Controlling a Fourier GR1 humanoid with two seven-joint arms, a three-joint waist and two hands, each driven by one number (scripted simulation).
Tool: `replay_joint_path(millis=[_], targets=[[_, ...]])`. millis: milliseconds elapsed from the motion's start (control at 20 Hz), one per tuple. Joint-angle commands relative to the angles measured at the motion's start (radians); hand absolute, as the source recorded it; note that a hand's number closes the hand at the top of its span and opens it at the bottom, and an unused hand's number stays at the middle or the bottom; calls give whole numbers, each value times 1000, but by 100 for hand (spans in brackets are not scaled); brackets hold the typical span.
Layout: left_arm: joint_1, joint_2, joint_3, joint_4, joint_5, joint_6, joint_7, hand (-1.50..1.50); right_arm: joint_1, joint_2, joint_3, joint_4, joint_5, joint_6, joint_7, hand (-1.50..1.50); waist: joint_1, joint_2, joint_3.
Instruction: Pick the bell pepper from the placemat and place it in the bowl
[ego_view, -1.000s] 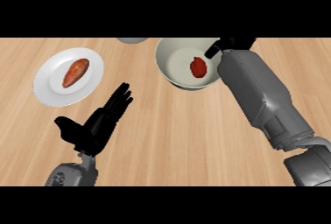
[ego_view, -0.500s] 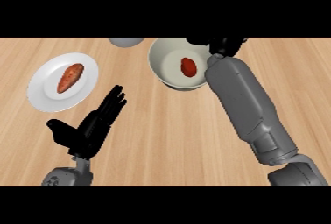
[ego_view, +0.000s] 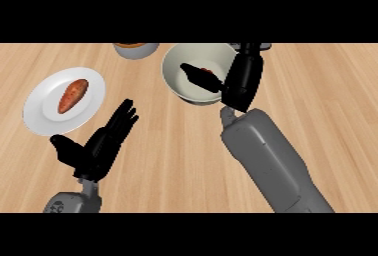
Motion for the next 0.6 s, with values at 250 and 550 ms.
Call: replay_joint_path(millis=[250, 550], targets=[[13, -14, 8, 1, 4, 18, 5, 0, 420, 8, 430, -354, 204, -153, 103, 150, -42, -16, -3], [13, -5, 25, 2, -10, 32, -13, 0, 814, 8, 676, -447, 370, -245, 94, 150, -59, -6, -2]])
